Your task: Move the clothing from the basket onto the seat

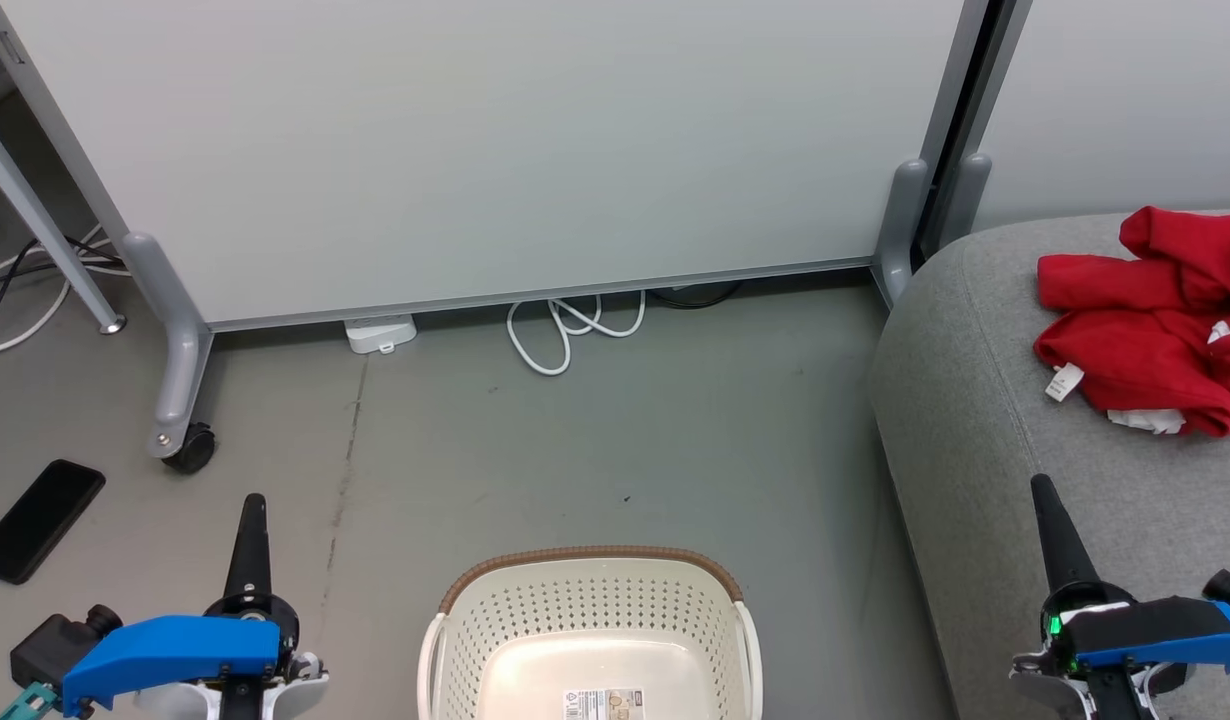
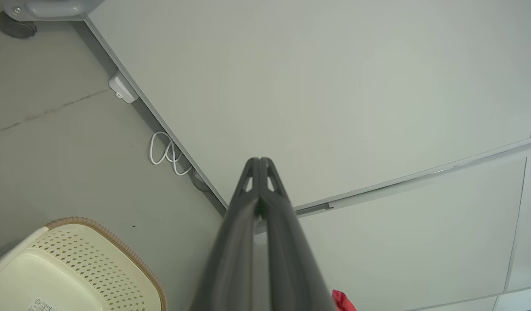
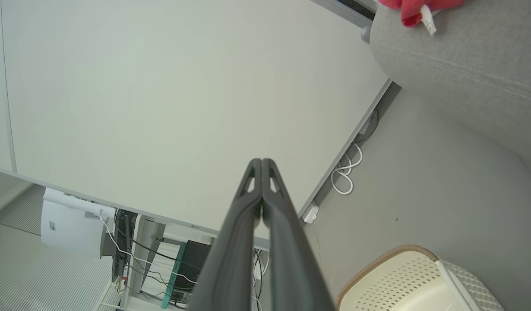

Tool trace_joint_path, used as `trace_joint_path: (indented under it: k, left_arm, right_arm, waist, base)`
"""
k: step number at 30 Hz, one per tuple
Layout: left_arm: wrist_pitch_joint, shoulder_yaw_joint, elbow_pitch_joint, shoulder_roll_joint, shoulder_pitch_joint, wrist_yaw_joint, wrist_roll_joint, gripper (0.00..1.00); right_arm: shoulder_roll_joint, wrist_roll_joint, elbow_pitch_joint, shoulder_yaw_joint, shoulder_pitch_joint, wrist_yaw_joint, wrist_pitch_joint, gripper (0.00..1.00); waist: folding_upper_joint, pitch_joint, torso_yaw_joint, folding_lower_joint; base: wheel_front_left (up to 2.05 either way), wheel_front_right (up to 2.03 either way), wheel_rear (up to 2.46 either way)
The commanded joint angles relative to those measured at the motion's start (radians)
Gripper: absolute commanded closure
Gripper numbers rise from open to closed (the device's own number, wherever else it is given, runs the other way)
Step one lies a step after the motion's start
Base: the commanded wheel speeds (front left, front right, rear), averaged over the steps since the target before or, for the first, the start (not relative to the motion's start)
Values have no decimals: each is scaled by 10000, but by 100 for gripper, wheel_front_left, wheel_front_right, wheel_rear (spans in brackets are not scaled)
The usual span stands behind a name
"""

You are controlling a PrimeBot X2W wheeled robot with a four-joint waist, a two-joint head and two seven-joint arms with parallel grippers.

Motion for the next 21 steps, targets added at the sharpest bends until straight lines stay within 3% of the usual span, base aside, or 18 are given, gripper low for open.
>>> trace_joint_path:
  k: [1,21]
  left_arm:
    - [47,50,-107,15,-241,-74,-226,100]
    - [500,197,-154,-15,-342,-93,-1989,100]
  right_arm:
    - [-49,258,-103,-20,-218,5,81,100]
    - [-55,2083,-92,-70,-290,6,534,100]
  waist:
    - [0,0,-6,0]
    - [0,-10,-115,0]
  base:
    - [0,0,0]
    - [0,0,0]
